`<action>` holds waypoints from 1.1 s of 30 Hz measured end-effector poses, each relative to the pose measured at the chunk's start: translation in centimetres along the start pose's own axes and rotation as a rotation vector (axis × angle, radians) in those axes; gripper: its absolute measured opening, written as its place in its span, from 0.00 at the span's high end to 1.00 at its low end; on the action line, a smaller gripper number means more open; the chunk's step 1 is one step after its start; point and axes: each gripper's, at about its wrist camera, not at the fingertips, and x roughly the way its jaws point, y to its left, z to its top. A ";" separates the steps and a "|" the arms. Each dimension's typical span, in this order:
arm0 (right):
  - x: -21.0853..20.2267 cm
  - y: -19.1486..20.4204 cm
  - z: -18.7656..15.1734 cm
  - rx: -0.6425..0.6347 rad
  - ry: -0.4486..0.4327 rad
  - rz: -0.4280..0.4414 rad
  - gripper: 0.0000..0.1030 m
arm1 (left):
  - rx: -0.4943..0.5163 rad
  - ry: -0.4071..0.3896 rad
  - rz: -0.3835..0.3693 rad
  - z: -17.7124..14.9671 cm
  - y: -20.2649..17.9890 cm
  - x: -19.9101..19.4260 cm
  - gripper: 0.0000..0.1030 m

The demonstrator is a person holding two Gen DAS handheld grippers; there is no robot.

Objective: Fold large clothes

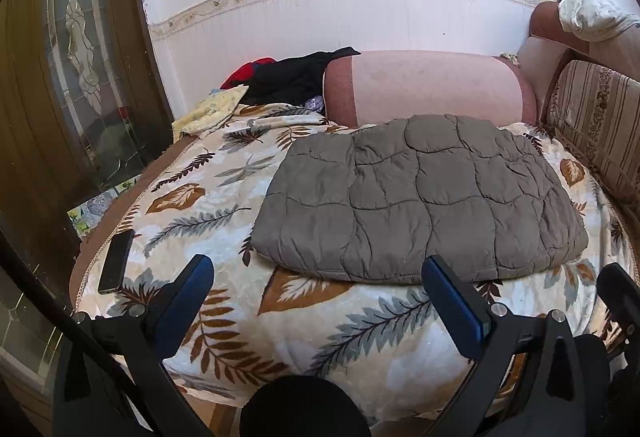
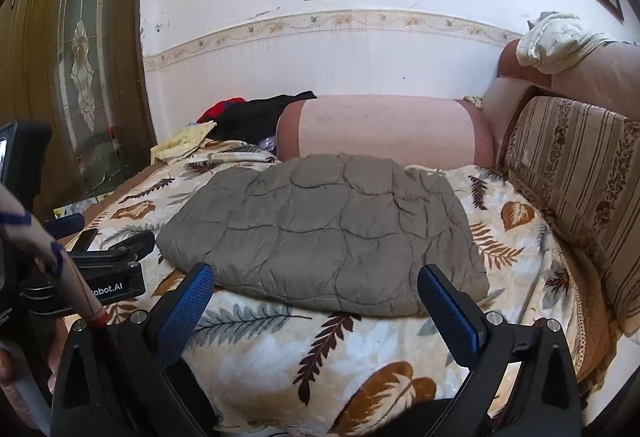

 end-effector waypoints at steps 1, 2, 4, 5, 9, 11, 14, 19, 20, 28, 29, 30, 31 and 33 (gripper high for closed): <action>0.1 0.0 0.0 -0.003 0.002 0.000 0.00 | -0.001 0.002 -0.002 0.0 0.0 0.1 0.00; 0.2 0.1 -0.1 -0.004 0.005 0.000 0.00 | -0.001 0.006 -0.003 -0.1 0.0 0.2 0.00; 0.4 0.2 -0.4 -0.005 0.016 0.000 0.00 | -0.001 0.012 -0.005 -0.1 -0.1 0.4 0.00; 0.6 0.2 -0.4 -0.005 0.020 0.000 0.00 | 0.001 0.016 -0.004 -0.2 -0.1 0.6 0.00; 0.9 0.0 -0.6 -0.002 0.030 -0.006 0.00 | 0.006 0.021 -0.007 -0.5 -0.2 1.0 0.00; 1.2 0.0 -0.7 -0.004 0.037 -0.014 0.00 | 0.005 0.021 -0.007 -0.8 -0.2 1.2 0.00; 1.4 0.0 -0.7 0.003 0.043 -0.014 0.00 | 0.017 0.033 -0.012 -0.9 -0.6 1.6 0.00; 0.6 -0.3 -0.5 0.008 0.014 -0.029 0.00 | 0.032 0.020 -0.011 -0.9 -1.3 0.9 0.00; 0.5 -0.4 -0.5 0.010 0.010 -0.028 0.00 | 0.040 0.015 -0.006 -0.9 -1.5 0.7 0.00; -0.1 -1.1 -0.7 0.025 -0.001 -0.025 0.00 | 0.072 0.003 0.008 -1.0 -2.7 -0.2 0.00; -0.2 -1.3 -0.7 0.028 -0.005 -0.027 0.00 | 0.077 0.001 0.008 -1.1 -2.9 -0.2 0.00; -0.2 -1.4 -0.7 0.031 -0.003 -0.027 0.00 | 0.080 0.002 0.008 -1.1 -3.0 -0.2 0.00; -0.1 -1.5 -0.8 0.036 0.002 -0.026 0.00 | 0.084 0.005 0.007 -1.1 -3.2 -0.2 0.00; 0.0 -1.8 -0.9 0.045 0.010 -0.025 0.00 | 0.088 0.011 0.002 -1.3 -3.3 -0.1 0.00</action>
